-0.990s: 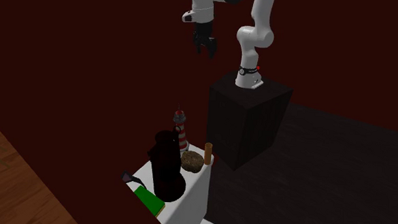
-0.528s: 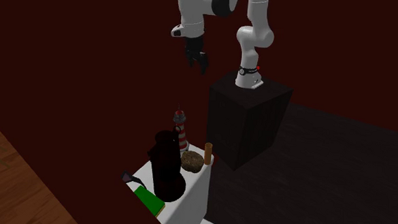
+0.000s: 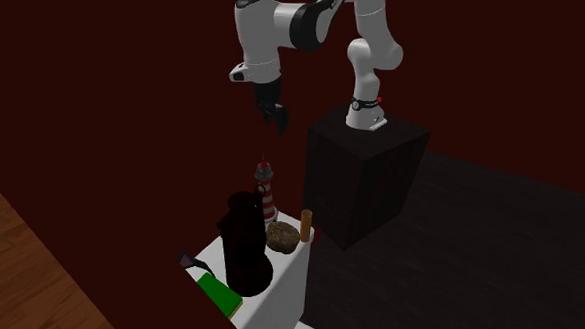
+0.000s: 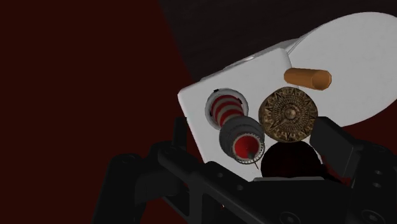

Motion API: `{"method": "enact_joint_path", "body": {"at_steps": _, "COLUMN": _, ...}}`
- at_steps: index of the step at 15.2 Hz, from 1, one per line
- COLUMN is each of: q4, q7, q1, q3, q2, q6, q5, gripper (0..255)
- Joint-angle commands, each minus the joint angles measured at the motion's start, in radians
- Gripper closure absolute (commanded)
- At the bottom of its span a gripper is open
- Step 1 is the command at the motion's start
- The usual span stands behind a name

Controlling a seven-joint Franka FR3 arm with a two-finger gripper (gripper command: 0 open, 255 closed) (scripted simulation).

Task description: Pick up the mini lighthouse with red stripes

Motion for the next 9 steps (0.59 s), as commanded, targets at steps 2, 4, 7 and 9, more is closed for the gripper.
{"method": "enact_joint_path", "body": {"at_steps": 2, "q4": 0.170, "q7": 0.016, "q1": 0.020, "q3": -0.006, "q2": 0.137, "q6": -0.036, "q5": -0.008, "gripper": 0}}
{"method": "enact_joint_path", "body": {"at_steps": 4, "q4": 0.303, "q7": 0.026, "q1": 0.036, "q3": -0.010, "q2": 0.236, "q6": -0.070, "q5": -0.013, "gripper": 0}}
{"method": "enact_joint_path", "body": {"at_steps": 7, "q4": 0.305, "q7": 0.027, "q1": 0.038, "q3": -0.012, "q2": 0.255, "q6": -0.053, "q5": -0.015, "gripper": 0}}
{"method": "enact_joint_path", "body": {"at_steps": 9, "q4": 0.295, "q7": 0.027, "q1": 0.038, "q3": -0.013, "q2": 0.265, "q6": -0.032, "q5": -0.016, "gripper": 0}}
